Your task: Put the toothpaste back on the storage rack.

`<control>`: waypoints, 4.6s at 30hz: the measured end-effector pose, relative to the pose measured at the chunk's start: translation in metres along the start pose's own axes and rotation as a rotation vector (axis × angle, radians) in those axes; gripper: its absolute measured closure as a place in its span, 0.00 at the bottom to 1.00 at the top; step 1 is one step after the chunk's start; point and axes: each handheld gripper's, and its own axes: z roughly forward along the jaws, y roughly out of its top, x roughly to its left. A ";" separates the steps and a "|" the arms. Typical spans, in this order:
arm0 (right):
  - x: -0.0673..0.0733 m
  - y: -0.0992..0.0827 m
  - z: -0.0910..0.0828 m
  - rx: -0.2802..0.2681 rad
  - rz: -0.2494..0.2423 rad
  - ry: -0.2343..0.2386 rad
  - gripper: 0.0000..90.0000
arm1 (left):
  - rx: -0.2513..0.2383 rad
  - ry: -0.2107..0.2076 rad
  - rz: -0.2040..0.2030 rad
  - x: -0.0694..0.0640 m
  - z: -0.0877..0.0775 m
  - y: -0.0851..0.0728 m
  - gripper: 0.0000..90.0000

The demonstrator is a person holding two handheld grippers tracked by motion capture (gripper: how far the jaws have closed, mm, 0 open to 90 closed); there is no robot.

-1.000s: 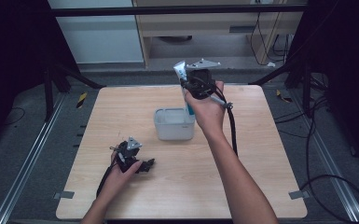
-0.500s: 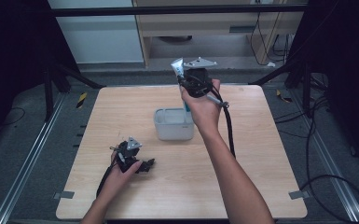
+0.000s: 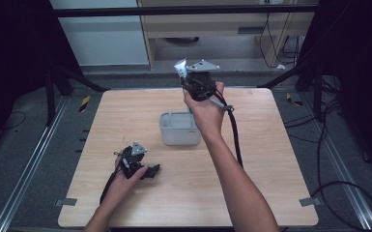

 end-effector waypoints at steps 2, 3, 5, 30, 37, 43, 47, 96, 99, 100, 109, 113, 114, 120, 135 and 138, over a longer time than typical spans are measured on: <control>0.002 -0.001 0.002 -0.001 -0.002 0.001 0.89 | 0.000 0.000 0.000 0.000 0.000 0.000 0.00; 0.002 -0.001 0.003 -0.002 -0.002 0.001 0.88 | 0.000 0.000 0.000 0.000 0.000 0.000 0.00; 0.004 -0.002 0.005 -0.003 -0.005 0.002 0.88 | 0.000 0.000 0.000 0.000 0.000 0.000 0.00; 0.018 -0.011 0.017 -0.011 0.008 0.018 0.88 | 0.000 -0.001 0.002 0.000 0.000 0.000 0.00; 0.021 -0.014 0.022 -0.013 0.011 0.020 0.88 | 0.001 -0.001 0.002 0.000 0.000 0.000 0.00; 0.021 -0.020 0.027 -0.005 0.017 0.016 0.88 | 0.001 -0.002 0.002 0.000 0.000 0.000 0.00; 0.022 -0.028 0.031 0.005 0.020 0.015 0.88 | 0.000 -0.001 0.002 0.000 0.000 0.000 0.00; 0.026 -0.071 0.049 0.086 0.029 0.018 0.88 | -0.001 -0.004 0.005 0.000 0.000 0.000 0.00; 0.027 -0.075 0.050 0.094 0.026 0.016 0.88 | -0.001 -0.004 0.005 0.000 0.000 0.000 0.00; 0.027 -0.075 0.050 0.095 0.028 0.016 0.88 | -0.001 -0.004 0.005 0.000 0.000 0.000 0.00; 0.030 -0.079 0.052 0.105 0.027 0.021 0.88 | 0.000 -0.005 0.006 0.000 0.000 0.000 0.00; 0.030 -0.081 0.052 0.106 0.028 0.024 0.88 | -0.001 -0.005 0.006 0.000 0.000 0.000 0.00; 0.031 -0.082 0.053 0.112 0.031 0.025 0.88 | -0.001 -0.005 0.006 0.000 0.000 0.000 0.00; 0.032 -0.083 0.055 0.119 0.035 0.025 0.88 | -0.001 -0.005 0.006 0.000 0.000 0.000 0.00; 0.031 -0.085 0.054 0.135 0.024 0.023 0.88 | -0.001 -0.006 0.006 0.001 0.000 0.000 0.00; 0.031 -0.085 0.053 0.142 0.026 0.022 0.88 | -0.001 -0.006 0.007 0.001 0.000 0.000 0.00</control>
